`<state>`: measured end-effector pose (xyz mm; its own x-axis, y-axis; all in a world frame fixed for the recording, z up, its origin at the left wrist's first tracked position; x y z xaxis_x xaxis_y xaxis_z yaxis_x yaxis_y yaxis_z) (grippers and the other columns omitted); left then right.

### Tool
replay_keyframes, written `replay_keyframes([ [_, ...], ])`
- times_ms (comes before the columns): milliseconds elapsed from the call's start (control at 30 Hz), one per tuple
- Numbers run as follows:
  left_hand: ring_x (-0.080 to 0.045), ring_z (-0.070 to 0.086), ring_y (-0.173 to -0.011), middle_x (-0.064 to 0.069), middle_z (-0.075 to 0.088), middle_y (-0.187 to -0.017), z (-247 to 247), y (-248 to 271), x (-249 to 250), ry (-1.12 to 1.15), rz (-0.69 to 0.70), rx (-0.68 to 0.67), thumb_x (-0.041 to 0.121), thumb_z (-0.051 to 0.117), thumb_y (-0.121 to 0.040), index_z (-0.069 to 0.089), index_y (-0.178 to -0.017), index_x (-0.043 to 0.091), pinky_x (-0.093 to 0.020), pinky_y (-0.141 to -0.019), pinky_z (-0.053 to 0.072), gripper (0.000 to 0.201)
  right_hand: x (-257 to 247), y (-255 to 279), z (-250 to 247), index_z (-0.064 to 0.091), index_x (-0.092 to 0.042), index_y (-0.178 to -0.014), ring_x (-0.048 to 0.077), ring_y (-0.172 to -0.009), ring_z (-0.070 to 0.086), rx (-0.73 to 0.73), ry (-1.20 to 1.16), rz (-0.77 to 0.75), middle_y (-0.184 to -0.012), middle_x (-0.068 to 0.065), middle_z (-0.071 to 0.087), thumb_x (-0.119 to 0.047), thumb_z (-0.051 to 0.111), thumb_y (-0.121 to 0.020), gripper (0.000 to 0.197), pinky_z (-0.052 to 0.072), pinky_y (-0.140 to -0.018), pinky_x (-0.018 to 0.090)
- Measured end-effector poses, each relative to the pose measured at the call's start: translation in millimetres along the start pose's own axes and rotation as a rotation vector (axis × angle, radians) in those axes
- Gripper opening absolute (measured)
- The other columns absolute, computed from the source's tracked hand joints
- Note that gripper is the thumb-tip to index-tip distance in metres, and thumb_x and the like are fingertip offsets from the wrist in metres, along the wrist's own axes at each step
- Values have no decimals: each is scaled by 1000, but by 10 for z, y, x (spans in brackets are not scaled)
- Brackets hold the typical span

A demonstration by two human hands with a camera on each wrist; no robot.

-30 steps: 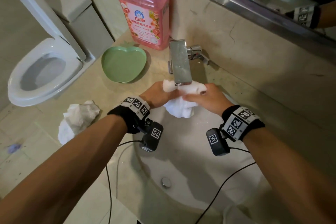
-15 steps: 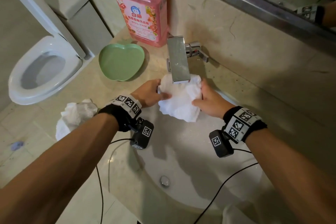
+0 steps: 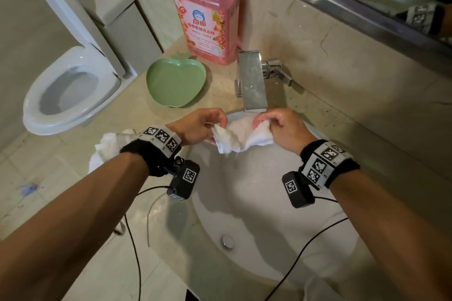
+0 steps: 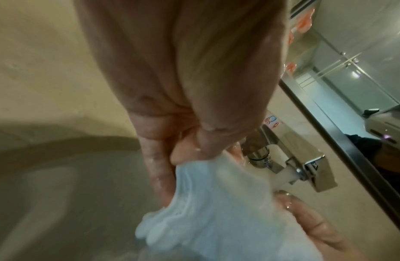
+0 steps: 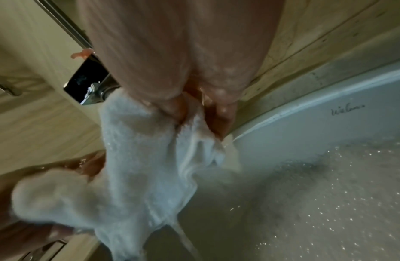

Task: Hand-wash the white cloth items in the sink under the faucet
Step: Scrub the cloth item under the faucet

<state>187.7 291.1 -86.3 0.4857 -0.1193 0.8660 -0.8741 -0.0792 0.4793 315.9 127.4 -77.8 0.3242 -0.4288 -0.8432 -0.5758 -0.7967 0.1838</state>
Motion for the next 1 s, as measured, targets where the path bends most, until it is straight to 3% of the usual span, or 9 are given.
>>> replay_keyframes([
  [100, -24, 64, -90, -7, 65, -93, 19, 12, 11, 112, -97, 39, 8, 59, -82, 63, -87, 13, -37, -85, 56, 8, -34, -7, -27, 76, -11, -99, 10, -101, 60, 1, 63, 8, -100, -6, 68, 10, 46, -90, 37, 43, -80, 10],
  [233, -17, 58, -88, 4, 58, -99, 78, -56, -20, -429, -159, 99, 51, 81, -70, 50, -106, 19, -30, -75, 48, 57, -144, 33, 4, 74, -4, -95, -2, -99, 60, -42, -59, 60, -104, 0, 69, 7, 41, -92, 35, 43, -87, 7],
  [300, -21, 57, -95, 1, 58, -111, 130, -80, -24, -584, -154, 142, 43, 86, -67, 43, -117, 20, -31, -77, 47, 70, -134, 71, 66, 72, -7, -90, -10, -93, 60, -105, -161, 130, -103, -2, 68, -6, 50, -92, 23, 42, -77, 1],
  [367, -24, 58, -102, -5, 61, -119, 144, -124, 3, -642, -125, 187, 34, 82, -74, 48, -124, 19, -31, -82, 45, 62, -93, 96, 114, 66, -6, -94, 13, -97, 64, -127, -149, 190, -107, 4, 65, -18, 66, -89, 13, 53, -79, 19],
  [433, -25, 58, -104, -7, 64, -118, 106, -145, 74, -672, -81, 201, 31, 76, -80, 55, -124, 17, -31, -85, 43, 50, -52, 93, 130, 56, -9, -114, 29, -98, 62, -130, 27, 171, -113, 7, 58, -13, 77, -80, 40, 57, -81, 40],
  [567, -26, 60, -96, 0, 61, -97, -27, -77, 213, -601, 51, 176, 20, 74, -81, 55, -100, 22, -28, -78, 41, 27, 43, -7, 131, 48, -15, -131, 20, -93, 60, -112, 195, 158, -108, 3, 61, -11, 71, -78, 58, 50, -70, 23],
  [700, -25, 60, -101, -3, 61, -110, -19, -67, 129, -603, 4, 22, 13, 75, -78, 50, -122, 15, -37, -86, 50, 50, 6, -113, 86, 54, -8, -102, 31, -80, 59, -12, 308, 93, -82, 9, 61, -8, 64, -80, 24, 46, -62, 32],
  [800, -23, 59, -106, -3, 59, -120, 7, -131, 32, -538, -110, -31, 21, 85, -69, 42, -135, 16, -39, -94, 50, 79, -26, -138, 40, 59, -8, -113, 29, -85, 64, 45, 203, 65, -95, 10, 68, -8, 69, -80, 34, 55, -72, 37],
  [1000, -13, 59, -102, 6, 62, -119, 396, -506, 115, -496, -185, 5, 31, 83, -74, 54, -132, 20, -31, -98, 44, 66, -92, -79, -72, 49, -23, -89, -1, -71, 49, 165, 198, -119, -79, -17, 50, 5, 70, -78, 37, 40, -61, 5],
])
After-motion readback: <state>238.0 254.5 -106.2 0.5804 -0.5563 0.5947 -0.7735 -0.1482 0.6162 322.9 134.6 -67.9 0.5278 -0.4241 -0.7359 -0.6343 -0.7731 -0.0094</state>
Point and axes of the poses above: each hand's wrist, its own y-axis away from the middle knuckle, its own z-axis out of the palm, x = y × z, the point moved 6 cm from there along -y, towards the middle knuckle
